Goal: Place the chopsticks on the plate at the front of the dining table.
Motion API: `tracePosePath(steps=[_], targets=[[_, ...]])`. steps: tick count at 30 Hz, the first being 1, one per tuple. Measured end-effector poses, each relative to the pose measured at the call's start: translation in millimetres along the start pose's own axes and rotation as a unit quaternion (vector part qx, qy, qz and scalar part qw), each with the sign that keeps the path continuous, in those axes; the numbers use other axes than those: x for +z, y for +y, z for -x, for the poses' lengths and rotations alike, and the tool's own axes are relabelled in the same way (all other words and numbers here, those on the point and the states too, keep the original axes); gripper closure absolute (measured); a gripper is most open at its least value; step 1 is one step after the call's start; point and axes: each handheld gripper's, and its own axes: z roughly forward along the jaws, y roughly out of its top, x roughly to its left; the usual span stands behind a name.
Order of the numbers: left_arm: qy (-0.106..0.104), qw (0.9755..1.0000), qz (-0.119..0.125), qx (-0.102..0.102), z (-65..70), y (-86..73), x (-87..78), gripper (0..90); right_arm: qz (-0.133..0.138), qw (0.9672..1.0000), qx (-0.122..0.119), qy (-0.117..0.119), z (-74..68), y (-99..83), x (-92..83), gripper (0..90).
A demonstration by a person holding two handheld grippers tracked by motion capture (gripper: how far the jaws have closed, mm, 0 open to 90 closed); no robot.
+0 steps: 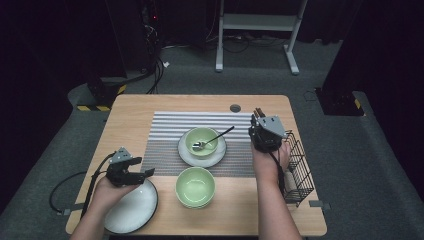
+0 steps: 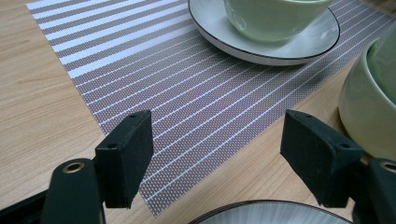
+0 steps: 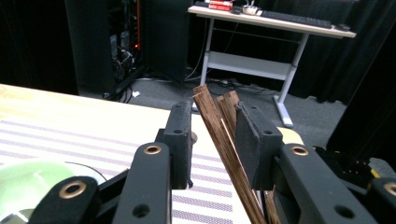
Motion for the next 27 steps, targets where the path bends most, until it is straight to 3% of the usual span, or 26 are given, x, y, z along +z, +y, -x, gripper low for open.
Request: tracePosePath(steps=[15,27], targets=[[0.003,1.0,0.0,-0.002,-1.6,0.1,0.0,25.8,-0.006,0.9993,-0.034,-0.012,-0.4,-1.8,1.9,74.4],[0.001,1.0,-0.003,-0.003,-1.8,-0.2,1.6,25.8,0.006,0.9993,-0.038,-0.004,1.1,-1.8,-11.6,74.9]])
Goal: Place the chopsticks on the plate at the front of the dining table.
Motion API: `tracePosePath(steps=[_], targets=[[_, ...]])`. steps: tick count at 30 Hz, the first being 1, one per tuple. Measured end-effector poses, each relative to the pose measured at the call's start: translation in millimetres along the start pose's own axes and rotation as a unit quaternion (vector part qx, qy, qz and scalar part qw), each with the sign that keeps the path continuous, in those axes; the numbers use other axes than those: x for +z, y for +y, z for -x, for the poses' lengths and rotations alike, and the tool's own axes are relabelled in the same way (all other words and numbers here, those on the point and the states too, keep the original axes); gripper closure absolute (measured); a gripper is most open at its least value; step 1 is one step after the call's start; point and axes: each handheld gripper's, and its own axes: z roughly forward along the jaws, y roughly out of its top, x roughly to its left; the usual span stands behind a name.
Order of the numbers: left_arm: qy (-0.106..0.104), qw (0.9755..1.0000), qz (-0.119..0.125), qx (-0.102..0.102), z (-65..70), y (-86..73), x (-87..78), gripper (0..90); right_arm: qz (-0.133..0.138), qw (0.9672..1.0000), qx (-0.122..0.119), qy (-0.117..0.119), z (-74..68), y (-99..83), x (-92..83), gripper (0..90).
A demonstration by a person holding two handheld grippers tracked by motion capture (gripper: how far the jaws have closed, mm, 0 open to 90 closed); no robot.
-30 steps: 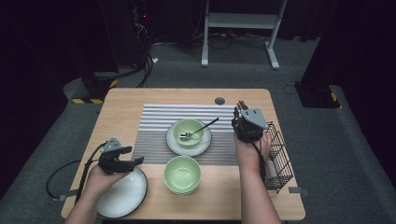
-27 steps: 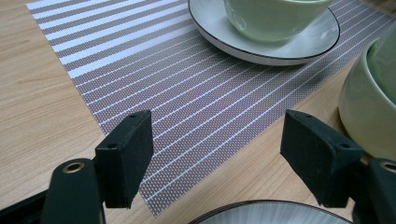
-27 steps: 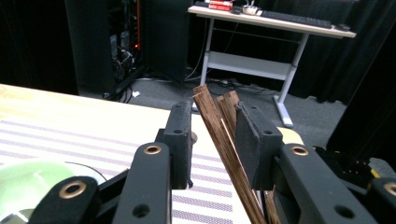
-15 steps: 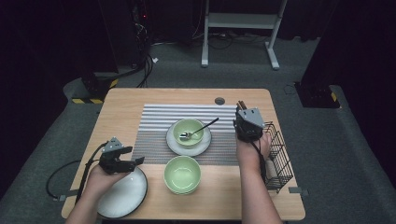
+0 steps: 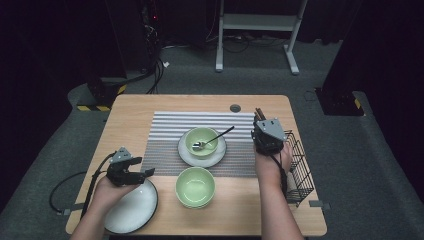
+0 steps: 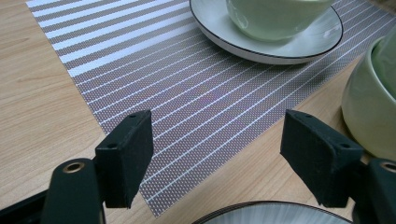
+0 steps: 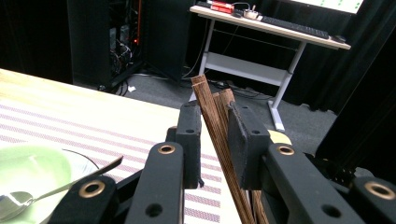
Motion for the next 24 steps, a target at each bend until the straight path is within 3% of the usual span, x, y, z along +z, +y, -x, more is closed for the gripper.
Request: tracePosePath(steps=[24], targets=[[-0.002,1.0,-0.001,-0.001,0.4,-0.2,2.2,25.9,0.009,1.0,-0.003,-0.003,1.7,-3.0,-6.5,75.3]])
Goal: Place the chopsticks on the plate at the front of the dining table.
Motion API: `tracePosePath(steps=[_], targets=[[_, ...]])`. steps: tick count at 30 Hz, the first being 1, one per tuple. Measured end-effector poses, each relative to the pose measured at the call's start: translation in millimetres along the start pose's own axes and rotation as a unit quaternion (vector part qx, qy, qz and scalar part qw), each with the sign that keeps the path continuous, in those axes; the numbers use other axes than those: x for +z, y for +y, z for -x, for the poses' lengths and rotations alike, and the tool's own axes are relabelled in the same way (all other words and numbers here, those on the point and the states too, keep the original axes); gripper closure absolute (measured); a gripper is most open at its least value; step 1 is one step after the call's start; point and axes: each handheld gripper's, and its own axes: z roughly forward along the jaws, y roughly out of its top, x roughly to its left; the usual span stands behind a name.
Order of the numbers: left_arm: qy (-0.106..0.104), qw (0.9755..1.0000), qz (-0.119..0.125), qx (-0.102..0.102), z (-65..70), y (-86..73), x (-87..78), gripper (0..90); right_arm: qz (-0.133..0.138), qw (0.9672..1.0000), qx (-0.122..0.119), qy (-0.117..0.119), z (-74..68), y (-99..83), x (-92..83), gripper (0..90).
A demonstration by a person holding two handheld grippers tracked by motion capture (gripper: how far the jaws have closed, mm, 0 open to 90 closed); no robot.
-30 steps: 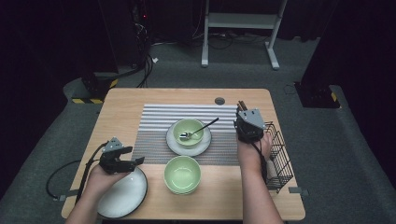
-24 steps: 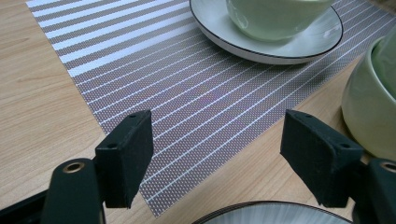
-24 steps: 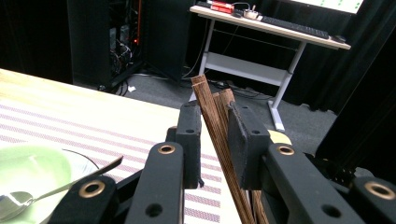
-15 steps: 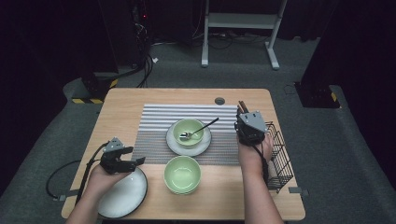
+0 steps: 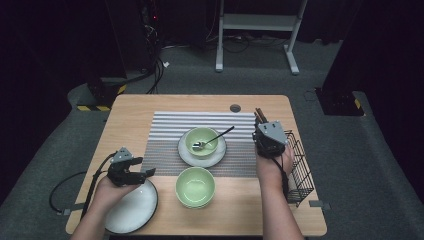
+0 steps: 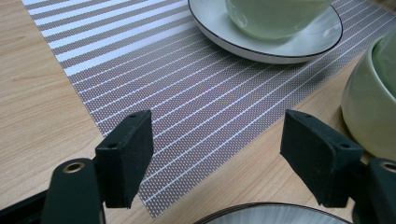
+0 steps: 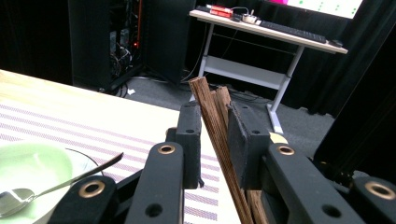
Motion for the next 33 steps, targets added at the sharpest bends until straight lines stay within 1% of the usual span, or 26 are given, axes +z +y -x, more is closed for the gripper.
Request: tracePosePath(steps=[6,8,11,16,23,30,33], targets=[[0.0,1.0,0.0,0.0,-0.2,0.0,-0.1,25.8,0.0,0.9999,-0.014,-0.005,-0.9,0.1,-0.4,76.5],[0.001,1.0,0.0,0.0,-0.5,0.0,-0.3,25.9,0.001,0.9999,-0.013,-0.005,-0.4,0.1,-2.0,76.8],[0.001,1.0,0.001,0.0,-0.4,0.0,-0.2,25.9,0.006,0.9998,-0.015,-0.006,2.6,1.1,-6.7,77.9],[0.001,1.0,0.0,0.0,0.1,0.0,0.4,25.9,0.016,0.9995,-0.024,-0.016,9.1,5.1,-16.4,80.2],[0.002,1.0,-0.003,0.002,0.4,0.0,0.9,25.9,0.033,0.9988,-0.026,-0.023,15.0,10.0,-26.6,83.1],[0.002,1.0,-0.001,0.0,-0.1,0.0,0.5,25.9,0.037,0.999,-0.008,-0.023,20.9,11.5,-29.9,83.9],[0.002,1.0,-0.001,0.001,0.2,-0.1,0.9,25.9,0.043,0.9987,-0.003,-0.027,24.2,12.8,-32.8,84.1]])
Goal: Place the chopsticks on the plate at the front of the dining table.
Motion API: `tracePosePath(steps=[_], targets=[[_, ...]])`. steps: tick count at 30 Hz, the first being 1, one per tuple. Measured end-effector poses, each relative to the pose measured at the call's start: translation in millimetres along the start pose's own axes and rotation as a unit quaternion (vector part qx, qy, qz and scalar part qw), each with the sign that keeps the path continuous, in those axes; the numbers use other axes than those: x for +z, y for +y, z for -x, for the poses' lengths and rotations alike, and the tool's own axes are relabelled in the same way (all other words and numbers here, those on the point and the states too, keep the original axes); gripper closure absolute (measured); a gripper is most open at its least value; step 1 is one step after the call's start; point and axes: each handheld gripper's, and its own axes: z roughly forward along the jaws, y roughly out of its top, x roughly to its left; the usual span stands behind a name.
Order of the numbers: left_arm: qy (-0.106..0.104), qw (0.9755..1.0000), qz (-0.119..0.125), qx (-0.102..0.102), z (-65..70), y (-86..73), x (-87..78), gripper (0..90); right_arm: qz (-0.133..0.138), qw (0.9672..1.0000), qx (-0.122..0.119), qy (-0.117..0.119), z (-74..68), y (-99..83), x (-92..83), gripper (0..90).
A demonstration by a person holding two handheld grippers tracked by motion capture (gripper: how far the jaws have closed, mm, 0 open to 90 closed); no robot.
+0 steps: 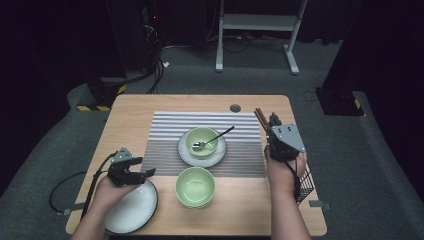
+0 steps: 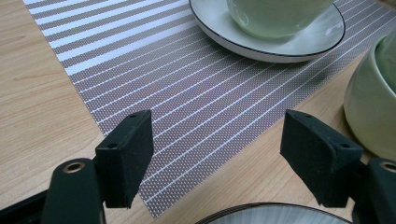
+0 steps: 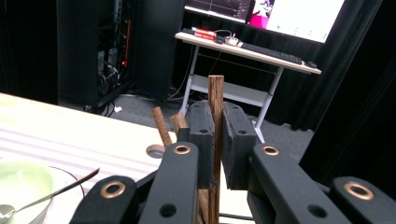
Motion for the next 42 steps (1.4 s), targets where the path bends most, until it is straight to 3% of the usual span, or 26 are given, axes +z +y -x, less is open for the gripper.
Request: tracePosePath(steps=[10,23,42], targets=[[0.0,1.0,-0.001,0.002,0.8,0.0,0.1,25.9,0.025,0.9995,0.021,-0.001,9.6,9.9,-9.7,84.2],[0.001,1.0,-0.001,0.003,0.6,-0.1,-0.2,25.9,0.046,0.9982,0.037,-0.002,9.5,14.3,-14.7,84.3],[-0.001,1.0,0.001,0.004,1.1,-0.1,-0.4,25.9,0.093,0.9948,0.039,-0.015,10.5,31.0,-26.8,84.2]])
